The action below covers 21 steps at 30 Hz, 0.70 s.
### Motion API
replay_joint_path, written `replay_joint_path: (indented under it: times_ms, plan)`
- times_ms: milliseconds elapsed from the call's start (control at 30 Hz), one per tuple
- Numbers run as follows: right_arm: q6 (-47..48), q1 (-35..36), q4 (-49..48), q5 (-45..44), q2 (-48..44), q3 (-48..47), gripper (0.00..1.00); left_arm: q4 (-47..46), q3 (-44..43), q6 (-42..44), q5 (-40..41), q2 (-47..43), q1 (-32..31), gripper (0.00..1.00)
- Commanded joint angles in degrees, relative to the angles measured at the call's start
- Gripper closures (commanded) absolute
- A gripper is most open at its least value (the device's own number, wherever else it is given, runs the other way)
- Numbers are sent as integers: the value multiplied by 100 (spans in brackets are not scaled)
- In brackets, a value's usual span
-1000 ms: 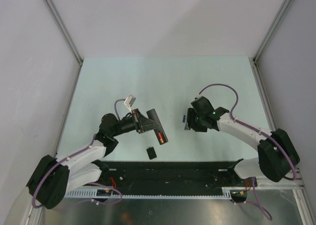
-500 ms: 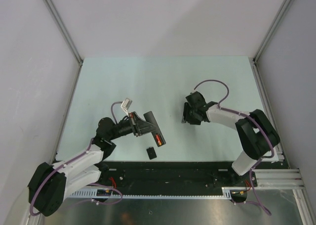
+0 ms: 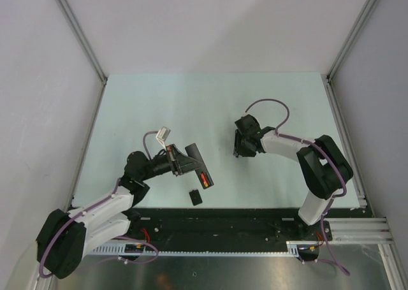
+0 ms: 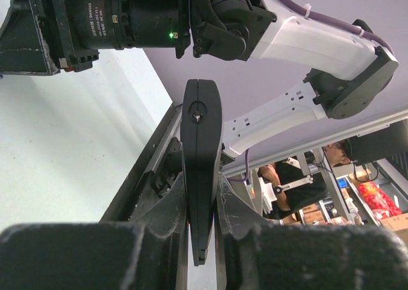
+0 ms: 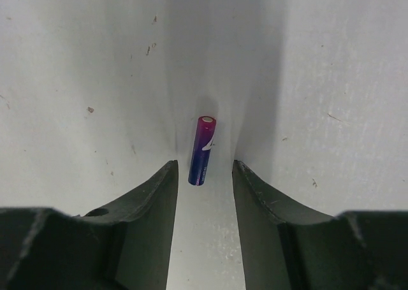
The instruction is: Load the batteries into the remote control
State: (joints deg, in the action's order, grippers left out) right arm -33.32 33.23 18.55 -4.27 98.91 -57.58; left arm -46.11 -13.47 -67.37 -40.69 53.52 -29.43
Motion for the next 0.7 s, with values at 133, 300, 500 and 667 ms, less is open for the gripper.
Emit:
replay_joint_path:
  times_ms: [133, 300, 500, 667]
  plan:
    - [247, 298, 457, -618, 269, -280, 58, -162, -15, 172, -71, 36, 60, 100]
    - [247, 298, 501, -654, 260, -280, 58, -153, -24, 172, -80, 62, 60, 100]
    - [282, 298, 518, -689, 216, -280, 58, -153, -15, 172, -62, 54, 69, 100]
    - [335, 306, 527, -733, 93, -289, 58, -144, 38, 154, -27, 1, 87, 100]
